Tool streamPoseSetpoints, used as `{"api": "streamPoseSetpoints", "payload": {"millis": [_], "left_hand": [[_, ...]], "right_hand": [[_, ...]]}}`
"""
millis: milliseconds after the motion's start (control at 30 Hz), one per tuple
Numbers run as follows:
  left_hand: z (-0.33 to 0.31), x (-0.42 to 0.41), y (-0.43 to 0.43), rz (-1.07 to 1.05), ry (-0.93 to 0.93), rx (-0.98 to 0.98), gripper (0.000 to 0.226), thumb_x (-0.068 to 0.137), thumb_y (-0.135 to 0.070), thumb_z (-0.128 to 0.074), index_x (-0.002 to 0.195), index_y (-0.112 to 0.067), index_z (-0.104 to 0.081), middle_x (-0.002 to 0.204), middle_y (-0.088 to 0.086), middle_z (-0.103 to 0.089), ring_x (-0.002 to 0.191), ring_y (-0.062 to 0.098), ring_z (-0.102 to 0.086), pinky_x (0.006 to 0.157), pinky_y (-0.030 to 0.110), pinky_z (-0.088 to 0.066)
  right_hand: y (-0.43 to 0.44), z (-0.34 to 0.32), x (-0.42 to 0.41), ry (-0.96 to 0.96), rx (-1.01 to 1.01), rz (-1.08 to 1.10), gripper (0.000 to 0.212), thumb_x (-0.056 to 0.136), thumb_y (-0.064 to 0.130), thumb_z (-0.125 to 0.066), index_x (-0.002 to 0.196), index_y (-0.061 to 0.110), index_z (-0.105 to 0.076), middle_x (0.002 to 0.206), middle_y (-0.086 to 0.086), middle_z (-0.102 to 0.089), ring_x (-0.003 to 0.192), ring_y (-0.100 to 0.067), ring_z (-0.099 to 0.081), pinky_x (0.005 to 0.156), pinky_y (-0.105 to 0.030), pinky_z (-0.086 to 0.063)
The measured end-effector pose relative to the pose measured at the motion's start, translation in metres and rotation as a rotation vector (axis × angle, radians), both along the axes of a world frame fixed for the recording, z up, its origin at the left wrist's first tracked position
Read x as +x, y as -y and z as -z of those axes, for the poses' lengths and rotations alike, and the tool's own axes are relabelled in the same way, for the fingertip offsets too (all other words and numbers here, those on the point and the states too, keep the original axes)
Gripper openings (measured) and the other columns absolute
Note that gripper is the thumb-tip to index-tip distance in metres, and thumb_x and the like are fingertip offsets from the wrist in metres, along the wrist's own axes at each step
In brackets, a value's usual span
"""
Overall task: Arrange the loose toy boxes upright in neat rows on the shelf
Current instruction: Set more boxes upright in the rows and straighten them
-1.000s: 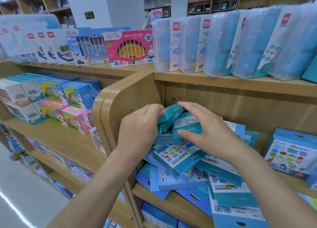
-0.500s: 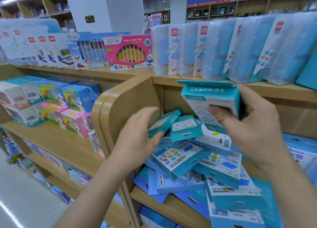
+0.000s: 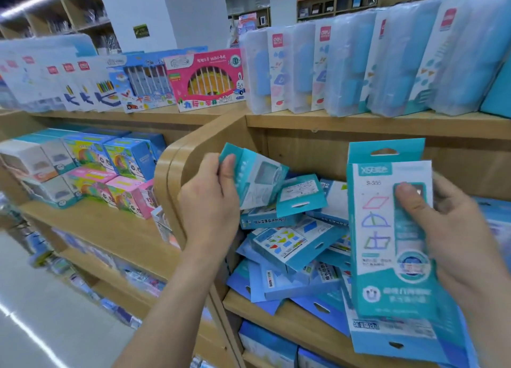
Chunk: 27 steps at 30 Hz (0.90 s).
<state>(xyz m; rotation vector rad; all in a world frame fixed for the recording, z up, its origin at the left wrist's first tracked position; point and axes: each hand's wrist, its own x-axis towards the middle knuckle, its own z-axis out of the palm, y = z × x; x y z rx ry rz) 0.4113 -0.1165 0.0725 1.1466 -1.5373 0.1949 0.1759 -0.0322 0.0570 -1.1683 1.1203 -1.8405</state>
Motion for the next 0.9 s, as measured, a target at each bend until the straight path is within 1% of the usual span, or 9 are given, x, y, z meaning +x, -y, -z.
{"api": "streamPoseSetpoints", "payload": {"millis": [67,133,267,367,500,633,733,833,900], "left_hand": [[-0.012,0.012,-0.009,-0.010,-0.109,-0.056,0.029,0.099,-0.025,-0.044,0.072,-0.017,-0.043,0.057,-0.015,-0.036,0.058,-0.001,-0.043,0.052,0.012,-0.032],[-0.019,0.023,-0.017,0.023,-0.219,-0.038,0.029,0.099,-0.026,-0.046,0.073,-0.016,-0.046,0.058,-0.012,-0.043,0.055,0.002,-0.042,0.049,0.012,-0.030],[-0.024,0.037,-0.025,0.322,-0.542,0.158,0.030,0.098,-0.027,-0.047,0.072,-0.020,-0.060,0.061,-0.009,-0.061,0.058,0.008,-0.056,0.048,0.023,-0.042],[-0.019,0.036,-0.029,0.470,-0.680,0.303,0.028,0.097,-0.023,-0.048,0.075,-0.019,-0.066,0.063,-0.005,-0.067,0.056,0.011,-0.060,0.048,0.024,-0.046],[-0.012,0.029,-0.035,0.573,-0.751,0.424,0.026,0.095,-0.024,-0.049,0.077,-0.015,-0.066,0.062,-0.002,-0.068,0.052,0.009,-0.061,0.047,0.021,-0.046],[-0.010,0.017,-0.044,0.680,-0.805,0.474,0.020,0.081,-0.037,-0.057,0.076,-0.021,-0.068,0.067,-0.003,-0.069,0.057,0.011,-0.063,0.053,0.026,-0.049],[-0.005,0.004,-0.057,0.829,-0.833,0.509,0.017,0.071,-0.044,-0.064,0.080,-0.030,-0.066,0.072,-0.006,-0.069,0.061,0.010,-0.065,0.050,0.025,-0.052],[0.010,-0.016,-0.069,0.950,-0.818,0.492,0.044,0.065,-0.032,-0.081,0.102,-0.033,-0.057,0.090,-0.002,-0.072,0.073,0.016,-0.069,0.057,0.030,-0.055],[0.023,-0.035,-0.080,0.941,-0.784,0.442,0.052,0.071,-0.015,-0.080,0.108,-0.037,-0.051,0.101,0.005,-0.069,0.083,0.020,-0.069,0.065,0.032,-0.056]], "right_hand": [[-0.001,0.001,0.004,0.035,-0.033,0.007,0.035,0.062,0.044,-0.064,0.092,0.027,-0.066,0.084,0.010,-0.074,0.068,-0.007,-0.070,0.052,-0.023,-0.055],[-0.001,0.000,0.008,0.044,-0.060,-0.001,0.030,0.064,0.047,-0.062,0.089,0.031,-0.068,0.087,0.011,-0.074,0.071,-0.006,-0.069,0.056,-0.024,-0.057],[-0.002,-0.003,0.018,0.022,-0.040,-0.078,0.026,0.062,0.049,-0.060,0.083,0.038,-0.070,0.088,0.012,-0.074,0.076,-0.006,-0.069,0.060,-0.025,-0.058],[-0.004,-0.004,0.026,0.030,0.011,-0.165,0.025,0.058,0.048,-0.060,0.079,0.041,-0.071,0.087,0.011,-0.074,0.076,-0.005,-0.070,0.056,-0.023,-0.056],[-0.011,0.002,0.027,0.039,0.076,-0.245,0.026,0.061,0.045,-0.061,0.084,0.036,-0.071,0.089,0.001,-0.075,0.076,-0.015,-0.072,0.054,-0.029,-0.057],[-0.020,0.009,0.021,0.084,0.098,-0.166,0.031,0.061,0.045,-0.062,0.087,0.032,-0.070,0.088,-0.001,-0.075,0.073,-0.017,-0.072,0.052,-0.030,-0.056],[-0.033,0.015,0.008,0.154,0.108,-0.077,0.038,0.062,0.044,-0.062,0.093,0.024,-0.067,0.086,-0.001,-0.075,0.072,-0.016,-0.072,0.052,-0.029,-0.056],[-0.051,0.022,-0.007,0.170,0.135,0.029,0.037,0.067,0.043,-0.061,0.097,0.022,-0.067,0.091,0.000,-0.075,0.077,-0.016,-0.072,0.056,-0.029,-0.057],[-0.065,0.028,-0.019,0.176,0.153,0.117,0.035,0.068,0.044,-0.061,0.096,0.023,-0.067,0.092,0.000,-0.075,0.078,-0.015,-0.071,0.058,-0.029,-0.057]]}}
